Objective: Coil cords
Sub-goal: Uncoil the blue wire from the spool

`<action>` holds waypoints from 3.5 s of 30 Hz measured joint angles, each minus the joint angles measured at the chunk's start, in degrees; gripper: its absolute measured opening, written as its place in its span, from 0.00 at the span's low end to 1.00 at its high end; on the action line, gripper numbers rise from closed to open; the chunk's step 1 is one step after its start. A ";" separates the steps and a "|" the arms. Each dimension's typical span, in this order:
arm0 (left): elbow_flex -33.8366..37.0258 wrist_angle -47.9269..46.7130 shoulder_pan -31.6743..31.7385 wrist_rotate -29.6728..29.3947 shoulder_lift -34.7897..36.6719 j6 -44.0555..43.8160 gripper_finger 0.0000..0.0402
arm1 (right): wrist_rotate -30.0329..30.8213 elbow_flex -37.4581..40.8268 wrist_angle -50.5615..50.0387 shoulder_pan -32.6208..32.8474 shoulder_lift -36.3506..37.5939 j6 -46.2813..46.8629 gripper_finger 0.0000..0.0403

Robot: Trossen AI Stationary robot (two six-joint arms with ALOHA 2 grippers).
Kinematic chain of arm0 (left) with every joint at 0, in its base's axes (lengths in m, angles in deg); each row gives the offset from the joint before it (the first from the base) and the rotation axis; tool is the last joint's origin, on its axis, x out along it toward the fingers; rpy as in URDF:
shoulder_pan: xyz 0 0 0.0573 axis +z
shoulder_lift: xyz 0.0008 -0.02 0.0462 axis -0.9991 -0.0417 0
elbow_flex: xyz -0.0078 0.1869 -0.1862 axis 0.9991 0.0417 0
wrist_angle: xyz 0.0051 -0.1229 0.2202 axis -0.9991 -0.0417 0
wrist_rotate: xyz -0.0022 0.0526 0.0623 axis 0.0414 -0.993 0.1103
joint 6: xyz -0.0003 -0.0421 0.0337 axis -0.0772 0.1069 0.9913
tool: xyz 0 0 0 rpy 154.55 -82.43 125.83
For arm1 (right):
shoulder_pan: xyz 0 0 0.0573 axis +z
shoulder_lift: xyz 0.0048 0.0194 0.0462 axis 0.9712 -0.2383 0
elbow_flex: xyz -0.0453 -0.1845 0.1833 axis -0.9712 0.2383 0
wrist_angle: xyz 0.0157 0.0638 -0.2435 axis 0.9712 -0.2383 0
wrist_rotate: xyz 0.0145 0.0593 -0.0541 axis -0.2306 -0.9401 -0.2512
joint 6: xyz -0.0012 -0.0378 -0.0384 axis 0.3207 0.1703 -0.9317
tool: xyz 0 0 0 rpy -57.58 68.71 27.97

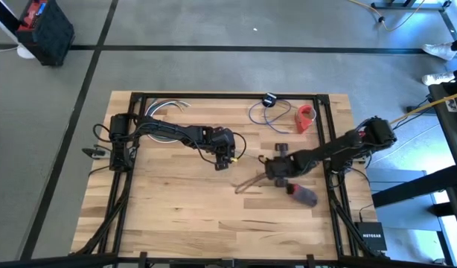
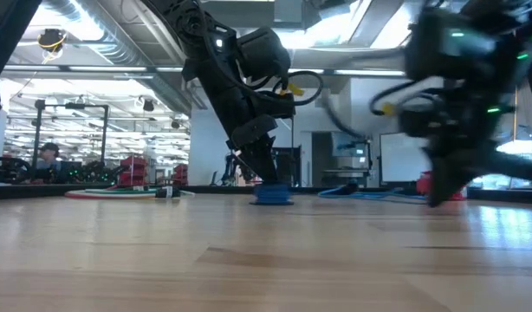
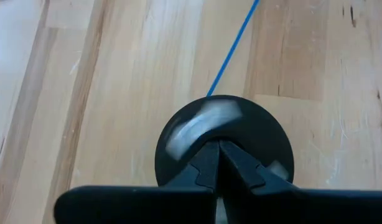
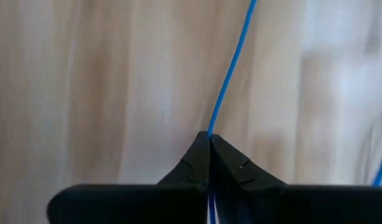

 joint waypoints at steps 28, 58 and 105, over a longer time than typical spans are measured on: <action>0.02 -0.07 0.04 -0.28 0.00 -0.44 0.01 | -4.97 6.67 49.94 -13.83 1.06 -10.96 0.43; 0.07 -0.03 0.04 -0.20 0.00 -0.59 0.01 | -12.23 -7.69 43.91 -21.76 -21.64 -11.05 0.03; 0.11 -2.93 -1.31 -0.35 2.34 -0.63 0.01 | 2.73 -4.48 24.92 -1.69 -1.61 -8.32 0.34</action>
